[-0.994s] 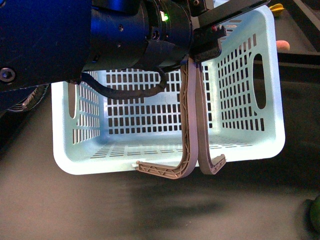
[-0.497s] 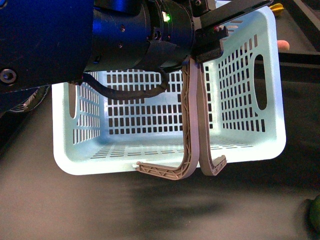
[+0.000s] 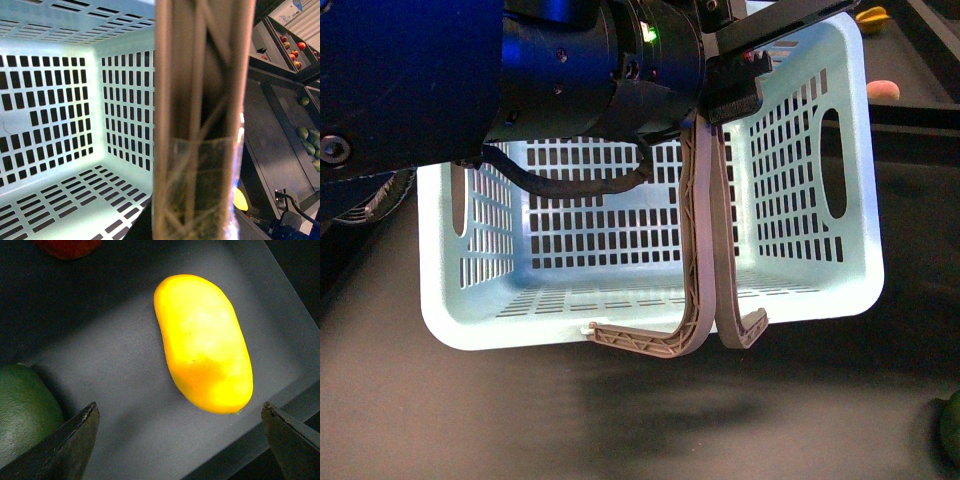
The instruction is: Pick mango with right arm and hold basket with left
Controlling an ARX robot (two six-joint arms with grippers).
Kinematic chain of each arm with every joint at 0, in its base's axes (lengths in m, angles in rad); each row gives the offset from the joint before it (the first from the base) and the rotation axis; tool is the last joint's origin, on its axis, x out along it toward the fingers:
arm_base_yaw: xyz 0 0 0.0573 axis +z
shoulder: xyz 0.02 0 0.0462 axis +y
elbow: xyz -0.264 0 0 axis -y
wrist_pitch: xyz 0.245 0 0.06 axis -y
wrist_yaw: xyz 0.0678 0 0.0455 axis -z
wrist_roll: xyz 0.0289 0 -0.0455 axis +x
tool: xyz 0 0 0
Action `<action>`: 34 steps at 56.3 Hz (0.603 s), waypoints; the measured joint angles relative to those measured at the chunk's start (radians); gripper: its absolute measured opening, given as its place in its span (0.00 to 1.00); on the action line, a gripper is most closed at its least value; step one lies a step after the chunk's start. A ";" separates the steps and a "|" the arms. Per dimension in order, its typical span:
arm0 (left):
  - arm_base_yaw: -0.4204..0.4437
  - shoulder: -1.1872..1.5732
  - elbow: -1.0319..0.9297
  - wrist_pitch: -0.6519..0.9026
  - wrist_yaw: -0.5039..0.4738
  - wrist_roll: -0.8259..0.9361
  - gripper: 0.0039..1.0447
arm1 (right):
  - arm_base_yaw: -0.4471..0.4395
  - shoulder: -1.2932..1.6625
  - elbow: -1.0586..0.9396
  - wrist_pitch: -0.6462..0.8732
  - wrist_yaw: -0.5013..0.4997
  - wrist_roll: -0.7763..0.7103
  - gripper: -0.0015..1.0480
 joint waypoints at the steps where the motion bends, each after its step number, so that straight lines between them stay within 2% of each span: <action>1: 0.000 0.000 0.000 0.000 0.000 0.000 0.05 | -0.003 0.005 0.007 -0.004 0.002 -0.010 0.92; 34: 0.000 0.000 0.000 0.000 0.001 0.000 0.05 | -0.035 0.127 0.175 -0.095 0.005 -0.093 0.92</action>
